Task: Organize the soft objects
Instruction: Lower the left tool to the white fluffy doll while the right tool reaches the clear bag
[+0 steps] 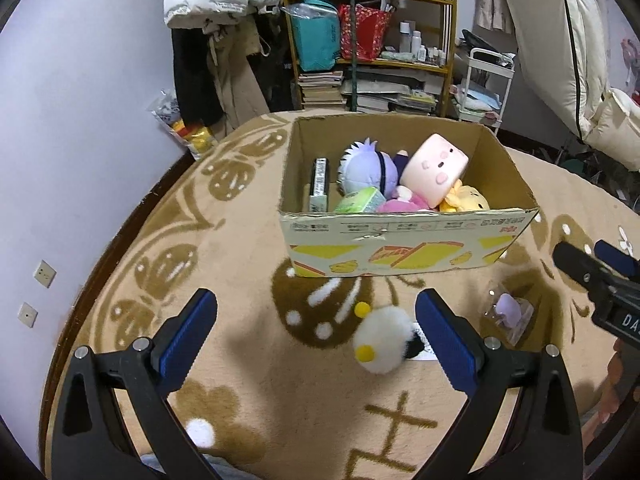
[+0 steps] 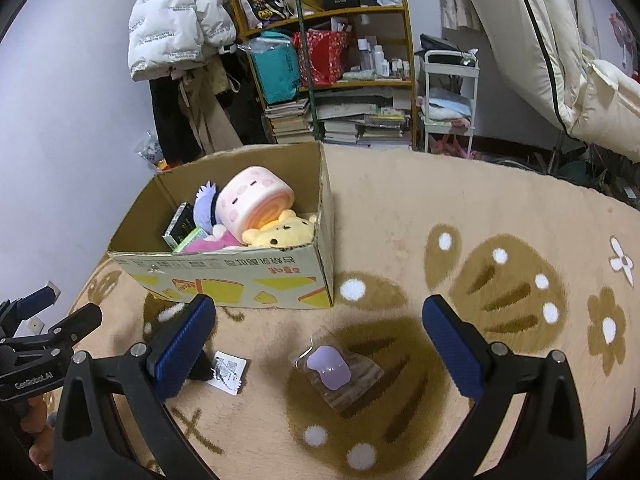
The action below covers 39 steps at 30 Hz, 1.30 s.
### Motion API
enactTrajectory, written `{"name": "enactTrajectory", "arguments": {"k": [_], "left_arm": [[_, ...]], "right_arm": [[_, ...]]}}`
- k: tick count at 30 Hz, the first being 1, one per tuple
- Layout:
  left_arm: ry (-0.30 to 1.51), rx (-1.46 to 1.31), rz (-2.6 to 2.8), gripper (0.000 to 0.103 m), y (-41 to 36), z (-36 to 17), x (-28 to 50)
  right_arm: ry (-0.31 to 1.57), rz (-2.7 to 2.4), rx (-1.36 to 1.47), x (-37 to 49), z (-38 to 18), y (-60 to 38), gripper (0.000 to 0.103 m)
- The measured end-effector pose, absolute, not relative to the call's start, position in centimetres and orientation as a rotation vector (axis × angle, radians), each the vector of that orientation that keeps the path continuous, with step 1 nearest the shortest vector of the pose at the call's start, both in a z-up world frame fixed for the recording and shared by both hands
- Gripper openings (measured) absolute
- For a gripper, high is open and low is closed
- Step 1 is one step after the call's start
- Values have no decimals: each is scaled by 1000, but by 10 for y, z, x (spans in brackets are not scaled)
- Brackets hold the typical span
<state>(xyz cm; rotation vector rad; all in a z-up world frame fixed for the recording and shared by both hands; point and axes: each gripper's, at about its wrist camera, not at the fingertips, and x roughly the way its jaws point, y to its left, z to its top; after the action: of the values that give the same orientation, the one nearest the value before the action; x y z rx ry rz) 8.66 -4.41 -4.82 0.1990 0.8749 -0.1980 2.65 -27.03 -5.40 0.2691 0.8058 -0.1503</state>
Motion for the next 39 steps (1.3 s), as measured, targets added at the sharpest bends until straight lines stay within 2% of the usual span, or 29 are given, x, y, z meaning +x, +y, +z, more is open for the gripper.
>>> {"name": "enactTrajectory", "arguments": {"k": [28, 39], "left_arm": [[1134, 307, -256, 99, -83, -127, 119], [1163, 364, -219, 99, -86, -146, 123]], "right_arm": [[1046, -207, 404, 52, -117, -282, 103], [1208, -238, 428, 67, -161, -282, 103]]}}
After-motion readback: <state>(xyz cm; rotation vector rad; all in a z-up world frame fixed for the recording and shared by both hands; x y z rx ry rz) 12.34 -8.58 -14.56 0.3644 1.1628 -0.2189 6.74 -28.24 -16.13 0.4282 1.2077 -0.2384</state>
